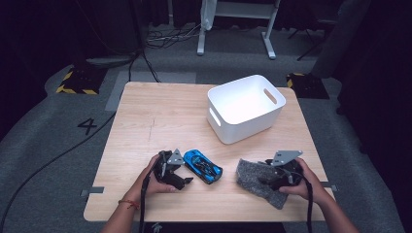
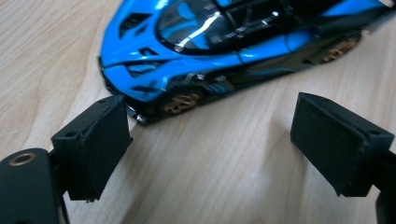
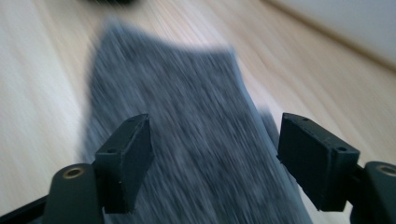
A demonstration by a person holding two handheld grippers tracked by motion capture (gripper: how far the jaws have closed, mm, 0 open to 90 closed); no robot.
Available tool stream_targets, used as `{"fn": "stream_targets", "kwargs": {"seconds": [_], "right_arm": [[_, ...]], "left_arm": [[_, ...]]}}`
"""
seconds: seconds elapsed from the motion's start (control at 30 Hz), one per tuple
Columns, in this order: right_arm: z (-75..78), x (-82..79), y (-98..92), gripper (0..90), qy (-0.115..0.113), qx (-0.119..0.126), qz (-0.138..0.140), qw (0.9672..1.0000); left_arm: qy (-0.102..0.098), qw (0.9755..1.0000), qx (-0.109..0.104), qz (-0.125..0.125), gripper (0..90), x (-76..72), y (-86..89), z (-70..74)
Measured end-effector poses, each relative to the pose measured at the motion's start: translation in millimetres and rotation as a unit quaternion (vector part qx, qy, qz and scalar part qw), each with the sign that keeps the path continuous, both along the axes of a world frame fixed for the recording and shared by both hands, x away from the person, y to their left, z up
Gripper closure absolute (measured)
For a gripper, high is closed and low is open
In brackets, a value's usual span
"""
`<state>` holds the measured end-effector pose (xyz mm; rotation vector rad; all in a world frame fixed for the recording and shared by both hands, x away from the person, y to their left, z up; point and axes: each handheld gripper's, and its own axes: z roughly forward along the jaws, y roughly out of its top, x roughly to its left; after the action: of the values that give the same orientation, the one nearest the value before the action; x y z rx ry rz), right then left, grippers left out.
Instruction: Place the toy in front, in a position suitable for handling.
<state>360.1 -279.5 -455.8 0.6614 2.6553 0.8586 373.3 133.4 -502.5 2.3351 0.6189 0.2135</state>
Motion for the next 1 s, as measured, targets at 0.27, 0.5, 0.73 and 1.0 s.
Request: {"fn": "stream_targets", "kwargs": {"seconds": [0.27, 0.5, 0.73, 1.0], "right_arm": [[-20.4, -3.1, -43.3, 26.4, 0.012, 0.033, -0.057, 0.9978], [-33.7, 4.6, -51.3, 29.7, 0.043, 0.071, -0.057, 0.9949], [-35.2, 4.4, -47.2, 32.4, 0.042, 0.080, -0.044, 0.9949], [-35.1, 8.2, -34.3, 34.4, 0.043, 0.069, -0.031, 0.9962]], "left_arm": [[0.001, 1.0000, 0.004, 0.003, 13.6, 15.1, -7.7, 1.6], [0.010, 0.9999, 0.007, -0.007, 6.1, 17.0, -14.4, 0.3], [0.001, 1.0000, 0.000, -0.001, 23.9, 3.2, -14.1, 2.9], [0.001, 0.9999, -0.006, 0.011, 21.5, 1.2, -15.9, 1.3]]}}
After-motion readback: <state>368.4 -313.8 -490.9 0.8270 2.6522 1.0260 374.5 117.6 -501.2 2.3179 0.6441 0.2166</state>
